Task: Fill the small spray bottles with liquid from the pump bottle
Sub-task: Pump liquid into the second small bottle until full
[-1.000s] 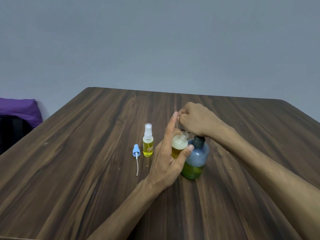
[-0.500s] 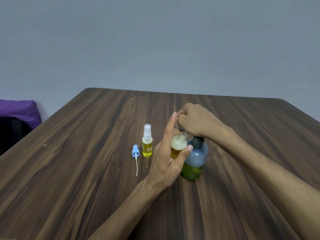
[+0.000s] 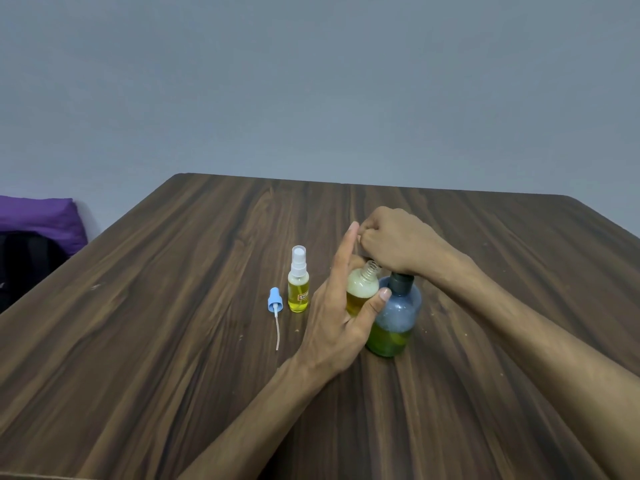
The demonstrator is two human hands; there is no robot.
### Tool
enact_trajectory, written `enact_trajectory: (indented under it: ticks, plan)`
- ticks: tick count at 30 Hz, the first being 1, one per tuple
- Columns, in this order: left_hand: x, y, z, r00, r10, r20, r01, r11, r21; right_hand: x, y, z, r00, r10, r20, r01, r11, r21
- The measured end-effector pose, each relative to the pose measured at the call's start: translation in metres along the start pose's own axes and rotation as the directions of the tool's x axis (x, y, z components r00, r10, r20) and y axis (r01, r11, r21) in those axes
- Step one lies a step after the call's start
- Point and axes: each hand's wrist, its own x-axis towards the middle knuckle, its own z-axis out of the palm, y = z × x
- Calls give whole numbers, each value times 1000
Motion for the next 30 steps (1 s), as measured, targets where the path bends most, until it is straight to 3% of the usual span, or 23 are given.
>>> enact_trajectory:
  ticks: [11,14,19,30]
  plan:
    - [0,-2,-1,1000,21,-10,-20,1000,22,1,0,-1,1000,-5,-20,6,999,51]
    - [0,0,-1,1000,-13,-7,13,1000,-14,2,-5,-1,1000,-3,-8,3,1000,-13]
    - [0,-2,-1,1000,12,-17,-12,999,38,4,2,-2,1000,-6,-16,7,998,67]
    - [0,-1,0,1000,4,-19,-4,1000,30,4,2,2,1000,8,-22,-8,1000,-1]
